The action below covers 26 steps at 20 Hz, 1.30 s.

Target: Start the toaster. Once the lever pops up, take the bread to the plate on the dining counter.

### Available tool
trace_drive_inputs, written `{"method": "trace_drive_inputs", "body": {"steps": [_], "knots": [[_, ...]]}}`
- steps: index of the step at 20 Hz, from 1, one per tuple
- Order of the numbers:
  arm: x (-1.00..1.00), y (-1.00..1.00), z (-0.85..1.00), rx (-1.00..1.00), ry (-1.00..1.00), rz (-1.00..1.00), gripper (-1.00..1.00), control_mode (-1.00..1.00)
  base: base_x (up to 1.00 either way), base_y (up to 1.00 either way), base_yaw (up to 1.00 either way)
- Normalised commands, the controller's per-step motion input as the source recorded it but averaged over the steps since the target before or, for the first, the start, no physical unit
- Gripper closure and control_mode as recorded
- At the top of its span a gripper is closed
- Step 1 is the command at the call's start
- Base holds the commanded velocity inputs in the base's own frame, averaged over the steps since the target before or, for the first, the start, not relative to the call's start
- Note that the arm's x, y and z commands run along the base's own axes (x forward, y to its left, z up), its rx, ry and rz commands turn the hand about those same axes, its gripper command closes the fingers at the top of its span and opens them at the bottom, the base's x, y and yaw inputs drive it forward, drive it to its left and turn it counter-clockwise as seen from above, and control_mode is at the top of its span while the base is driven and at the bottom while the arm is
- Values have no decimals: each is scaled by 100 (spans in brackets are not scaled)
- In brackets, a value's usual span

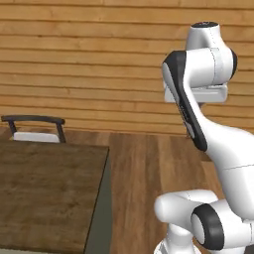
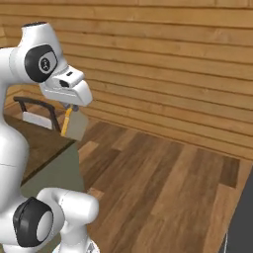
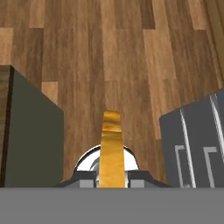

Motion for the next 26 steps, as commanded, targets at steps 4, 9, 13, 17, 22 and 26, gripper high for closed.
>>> {"method": "trace_drive_inputs", "body": {"steps": [4,9,13,17,22,26], "knots": [[0,0,0,0,0,0,100,100,100,-45,31],[0,0,0,0,0,0,100,100,100,-40,33],[0,0,0,0,0,0,100,100,100,-39,37],[0,0,0,0,0,0,100,100,100,-38,41],[0,0,0,0,0,0,100,100,100,-42,54],[0,0,0,0,0,0,100,100,98,-41,61]]}}
